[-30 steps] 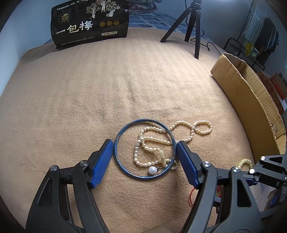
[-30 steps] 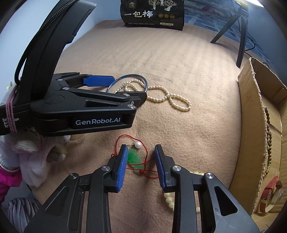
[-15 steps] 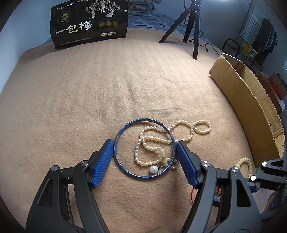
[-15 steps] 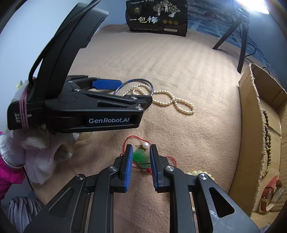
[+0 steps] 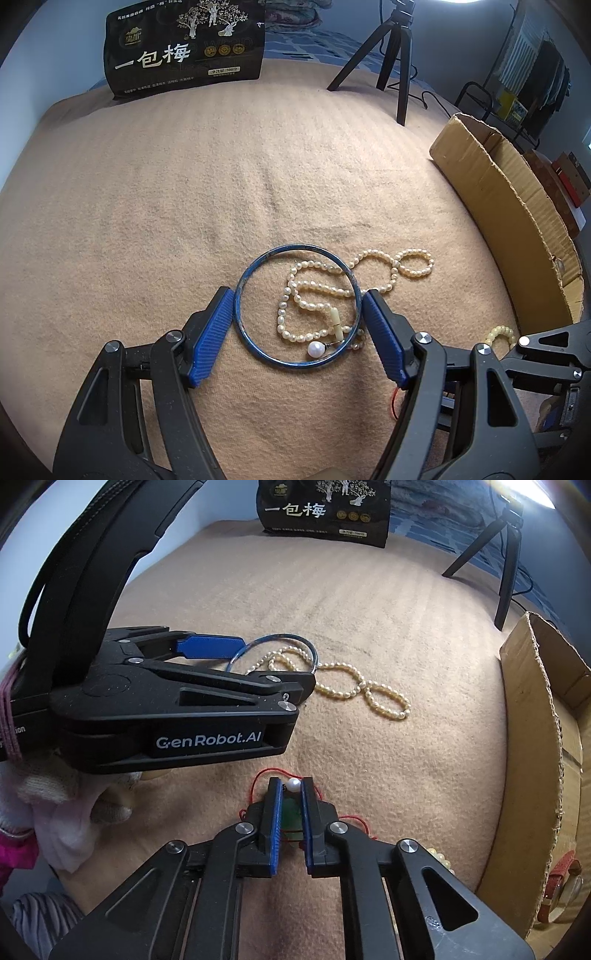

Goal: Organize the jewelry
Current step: 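Lift the jade pendant with the right tool while the left tool stays open around the bangle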

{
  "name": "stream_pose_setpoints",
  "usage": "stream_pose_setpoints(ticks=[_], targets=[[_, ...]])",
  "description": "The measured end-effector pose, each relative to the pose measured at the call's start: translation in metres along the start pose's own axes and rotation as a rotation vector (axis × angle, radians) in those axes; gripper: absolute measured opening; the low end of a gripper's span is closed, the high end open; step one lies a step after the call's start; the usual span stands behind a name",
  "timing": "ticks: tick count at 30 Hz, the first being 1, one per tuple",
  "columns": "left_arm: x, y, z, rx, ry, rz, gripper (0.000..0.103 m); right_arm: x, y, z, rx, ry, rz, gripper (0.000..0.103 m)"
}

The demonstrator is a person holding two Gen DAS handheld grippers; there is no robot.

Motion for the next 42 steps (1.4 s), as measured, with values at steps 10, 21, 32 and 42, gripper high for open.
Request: stream_pose_setpoints(ticks=[10, 21, 32, 42], targets=[[0.013, -0.002, 0.006, 0.009, -0.011, -0.019, 0.073, 0.01, -0.004, -0.001, 0.002, 0.015, -0.02, 0.002], [0.017, -0.005, 0.011, 0.02, -0.014, -0.027, 0.073, 0.008, -0.002, 0.001, 0.014, -0.001, -0.006, 0.002], [0.019, -0.005, 0.016, 0.032, -0.025, -0.031, 0.073, 0.004, 0.003, 0.0, 0.011, -0.007, -0.007, 0.011], [0.019, -0.007, 0.02, 0.043, -0.032, -0.031, 0.073, 0.011, 0.005, 0.003, 0.032, -0.026, -0.051, 0.03]])
Point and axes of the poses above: each gripper's, at about its wrist camera, not at the fingertips, and x roughly against the way its jaws point, z to its left, y to its top, the point moved 7 cm from there along -x, roughly the way its jaws point, and after that the axes turned 15 degrees about z, right-handed, at the moved point
